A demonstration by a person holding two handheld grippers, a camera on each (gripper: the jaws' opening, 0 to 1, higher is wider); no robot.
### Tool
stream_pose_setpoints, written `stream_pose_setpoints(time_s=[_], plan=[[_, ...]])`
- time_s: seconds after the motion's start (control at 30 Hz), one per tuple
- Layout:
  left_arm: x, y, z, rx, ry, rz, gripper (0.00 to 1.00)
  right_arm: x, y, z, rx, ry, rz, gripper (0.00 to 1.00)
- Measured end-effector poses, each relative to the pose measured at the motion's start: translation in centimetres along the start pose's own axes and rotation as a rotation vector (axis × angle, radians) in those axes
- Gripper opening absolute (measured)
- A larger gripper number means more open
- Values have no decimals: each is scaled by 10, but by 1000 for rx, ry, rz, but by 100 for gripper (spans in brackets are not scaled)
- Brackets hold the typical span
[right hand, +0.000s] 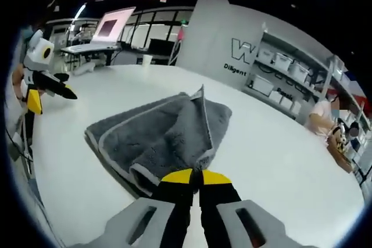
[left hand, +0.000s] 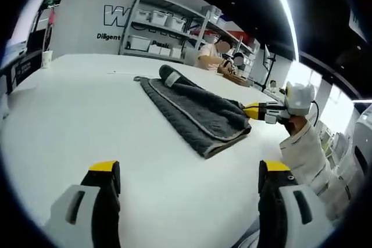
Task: Open the folded towel by lifting each exposed corner and separating the folded layers until the towel lies flat within the target outline without major curled edges
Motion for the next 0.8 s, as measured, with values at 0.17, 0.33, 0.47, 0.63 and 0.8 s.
stream_pose_setpoints(time_s=[0.17, 0.33, 0.47, 0.63, 0.8], plan=[[0, 1, 1, 0, 2, -3, 97, 4, -2, 5, 15, 9, -6, 0], [-2, 2, 2, 2, 10, -8, 97, 16, -7, 20, 62, 30, -34, 0], [-2, 3, 4, 6, 13, -10, 97, 24, -8, 28, 89, 39, -55, 0], [-4, 7, 6, 13, 18, -17, 97, 36, -10, 36, 115, 51, -81, 0], [-5, 7, 10, 21, 28, -19, 97, 44, -9, 37, 125, 53, -106, 0]])
Point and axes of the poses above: the point that each gripper's makers call its tool centre point, and the gripper's own axes: y roughly forward along the fingers, z roughly to its right, x roughly out of its underside, the point moved 6 cm from there along -y, roughly backward along the fingers, and after that the axes turned 11 degrees about -z, right-handed, at the moved point
